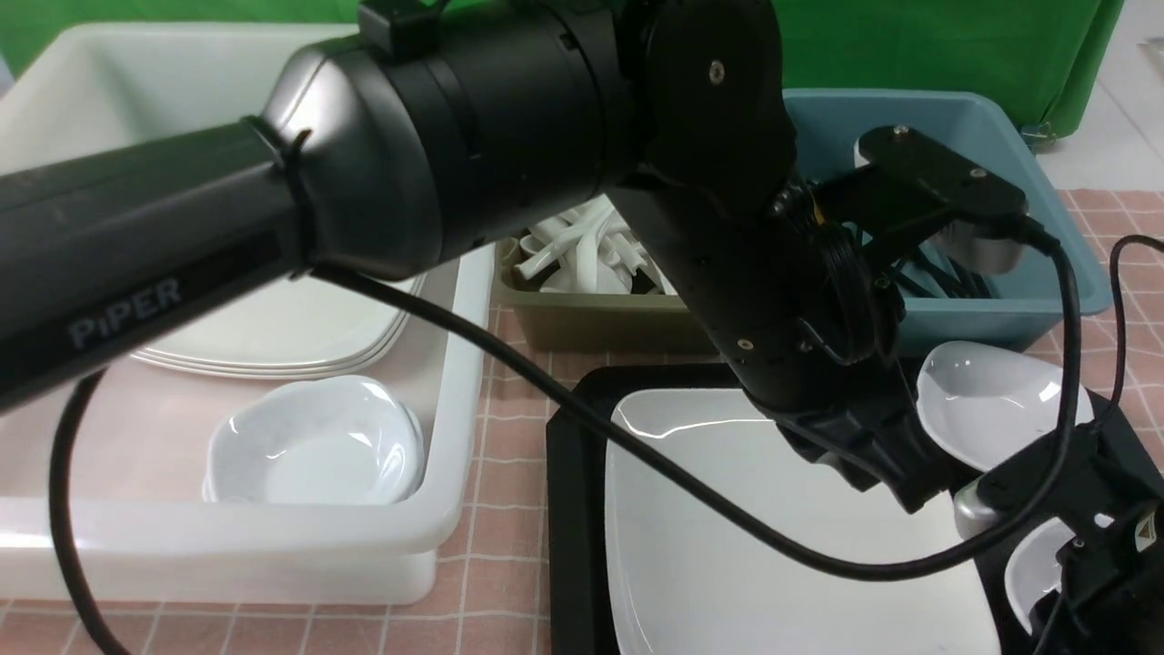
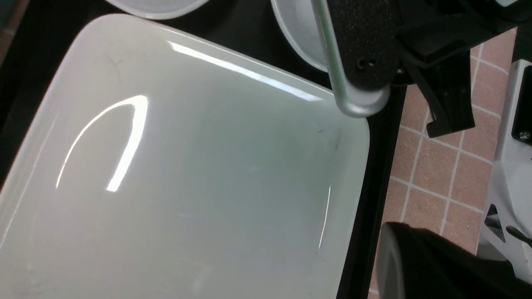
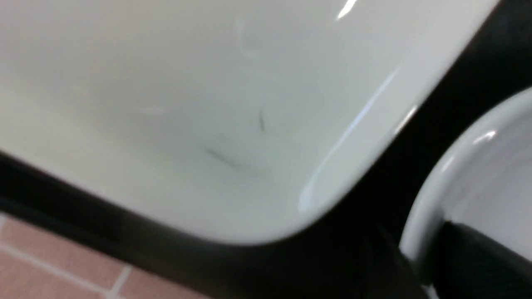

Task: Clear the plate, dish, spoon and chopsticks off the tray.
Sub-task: Use the right arm to grab a small plate from the dinner plate, then use the right arm to put the small plate into the large storage box on the left

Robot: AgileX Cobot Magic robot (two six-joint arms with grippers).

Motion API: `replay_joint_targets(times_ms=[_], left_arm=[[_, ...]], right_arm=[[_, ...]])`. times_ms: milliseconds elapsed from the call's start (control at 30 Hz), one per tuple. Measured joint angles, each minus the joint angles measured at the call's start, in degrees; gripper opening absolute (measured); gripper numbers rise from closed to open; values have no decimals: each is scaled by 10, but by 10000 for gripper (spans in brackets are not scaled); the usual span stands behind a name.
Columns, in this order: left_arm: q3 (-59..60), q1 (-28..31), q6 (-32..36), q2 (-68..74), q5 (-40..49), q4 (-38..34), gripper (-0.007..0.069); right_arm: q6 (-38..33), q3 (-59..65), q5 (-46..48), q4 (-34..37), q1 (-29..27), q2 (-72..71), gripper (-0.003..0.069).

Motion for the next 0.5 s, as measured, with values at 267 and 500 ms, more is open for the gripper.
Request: replay_joint_targets(times_ms=[267,500], left_arm=[[0,29,-5,-18,-12,6,-4],[0,149,-25,-111,9,6,-4]], right_arm=[[38,-115,152,13,0,-99,76],[9,-259,193,145,-1,-172,76]])
